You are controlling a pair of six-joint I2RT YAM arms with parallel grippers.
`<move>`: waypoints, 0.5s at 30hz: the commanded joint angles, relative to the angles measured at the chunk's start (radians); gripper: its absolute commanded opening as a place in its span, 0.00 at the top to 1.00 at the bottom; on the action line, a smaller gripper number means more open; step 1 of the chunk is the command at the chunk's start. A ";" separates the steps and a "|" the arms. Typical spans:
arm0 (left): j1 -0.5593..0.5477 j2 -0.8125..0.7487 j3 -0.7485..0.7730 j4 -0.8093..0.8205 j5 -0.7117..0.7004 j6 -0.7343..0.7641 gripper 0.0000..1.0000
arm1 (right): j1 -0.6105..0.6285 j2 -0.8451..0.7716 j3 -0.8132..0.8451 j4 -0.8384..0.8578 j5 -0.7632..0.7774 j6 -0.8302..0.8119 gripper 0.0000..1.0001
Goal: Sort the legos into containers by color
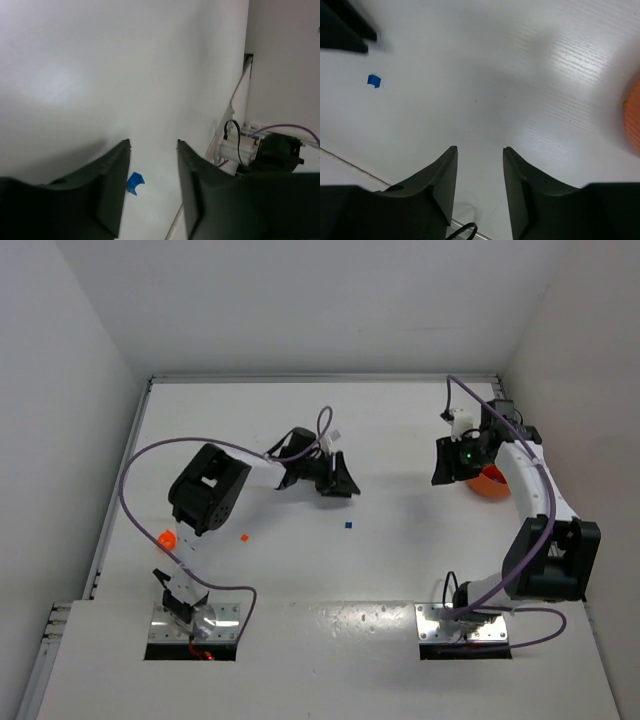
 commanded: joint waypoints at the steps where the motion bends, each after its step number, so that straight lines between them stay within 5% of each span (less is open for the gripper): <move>1: 0.079 -0.118 0.219 -0.105 -0.088 0.115 0.49 | 0.006 -0.072 -0.002 0.002 -0.050 -0.073 0.57; 5: 0.155 -0.200 0.427 -0.292 -0.140 0.241 0.35 | 0.026 -0.118 -0.013 -0.019 -0.061 -0.165 0.42; 10: 0.311 -0.300 0.608 -0.539 -0.231 0.312 0.01 | 0.173 -0.148 -0.045 -0.006 -0.026 -0.244 0.39; 15: 0.508 -0.452 0.515 -0.527 -0.203 0.307 0.01 | 0.376 -0.091 -0.024 0.027 0.127 -0.244 0.42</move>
